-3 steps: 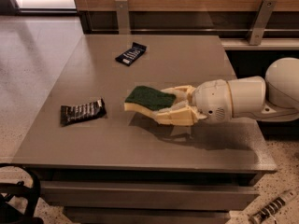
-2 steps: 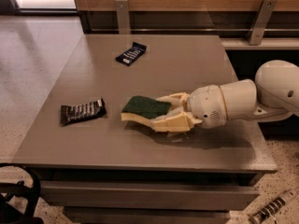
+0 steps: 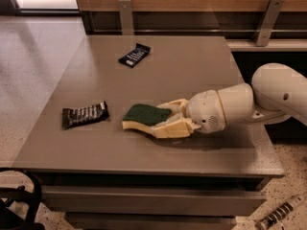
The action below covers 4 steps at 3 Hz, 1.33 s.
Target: Move sponge near rxbar chocolate
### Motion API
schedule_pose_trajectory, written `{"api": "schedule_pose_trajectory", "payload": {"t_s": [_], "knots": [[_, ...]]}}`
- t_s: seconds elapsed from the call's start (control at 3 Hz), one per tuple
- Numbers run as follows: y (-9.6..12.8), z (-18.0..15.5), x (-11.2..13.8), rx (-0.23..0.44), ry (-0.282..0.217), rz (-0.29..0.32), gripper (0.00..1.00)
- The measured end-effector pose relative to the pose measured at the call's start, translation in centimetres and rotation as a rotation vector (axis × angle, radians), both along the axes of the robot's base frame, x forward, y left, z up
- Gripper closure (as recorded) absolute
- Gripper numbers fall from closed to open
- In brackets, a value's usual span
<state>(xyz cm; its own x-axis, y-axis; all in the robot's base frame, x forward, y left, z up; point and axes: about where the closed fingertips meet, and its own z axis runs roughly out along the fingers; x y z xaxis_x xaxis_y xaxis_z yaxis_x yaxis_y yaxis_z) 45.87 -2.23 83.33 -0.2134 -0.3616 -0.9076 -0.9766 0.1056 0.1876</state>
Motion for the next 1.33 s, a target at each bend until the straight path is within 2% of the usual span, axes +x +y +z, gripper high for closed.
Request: {"api": "schedule_pose_trajectory", "payload": {"t_s": [0.67,1.0,1.33], "knots": [[0.37,0.03,-0.12,-0.002,0.000,0.008,0.41],[0.63,0.07,-0.21,-0.002,-0.001,0.013,0.10],[0.76,0.09,-0.26,-0.003,-0.001,0.016,0.00]]}}
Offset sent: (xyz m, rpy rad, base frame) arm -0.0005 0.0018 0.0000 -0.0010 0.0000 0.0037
